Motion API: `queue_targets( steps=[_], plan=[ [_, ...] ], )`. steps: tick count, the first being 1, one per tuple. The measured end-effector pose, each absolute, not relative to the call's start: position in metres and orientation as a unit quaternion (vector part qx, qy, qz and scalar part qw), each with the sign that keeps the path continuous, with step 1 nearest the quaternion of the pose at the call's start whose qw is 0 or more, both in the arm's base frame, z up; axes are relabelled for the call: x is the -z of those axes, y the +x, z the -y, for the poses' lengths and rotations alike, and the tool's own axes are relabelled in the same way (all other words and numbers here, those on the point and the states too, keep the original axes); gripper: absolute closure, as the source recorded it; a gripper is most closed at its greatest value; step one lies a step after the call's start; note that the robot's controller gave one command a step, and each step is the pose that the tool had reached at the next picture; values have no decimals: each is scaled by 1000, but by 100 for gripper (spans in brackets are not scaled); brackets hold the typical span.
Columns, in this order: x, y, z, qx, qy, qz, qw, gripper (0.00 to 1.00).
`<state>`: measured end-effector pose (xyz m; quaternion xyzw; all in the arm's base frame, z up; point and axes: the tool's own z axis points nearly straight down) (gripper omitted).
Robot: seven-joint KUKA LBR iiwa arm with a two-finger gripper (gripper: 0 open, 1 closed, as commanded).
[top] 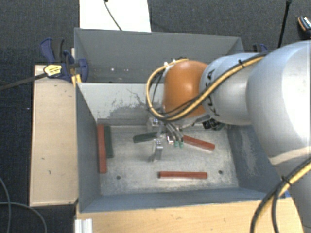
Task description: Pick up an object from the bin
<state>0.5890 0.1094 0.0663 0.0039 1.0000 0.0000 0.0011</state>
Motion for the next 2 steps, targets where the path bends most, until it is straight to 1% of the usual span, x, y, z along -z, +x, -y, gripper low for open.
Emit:
queue_targets(
  steps=[1,2],
  plan=[
    [-71,589,-111,-1,6,-1000,2,100],
    [-205,573,-91,0,-163,-987,5,100]
  ],
)
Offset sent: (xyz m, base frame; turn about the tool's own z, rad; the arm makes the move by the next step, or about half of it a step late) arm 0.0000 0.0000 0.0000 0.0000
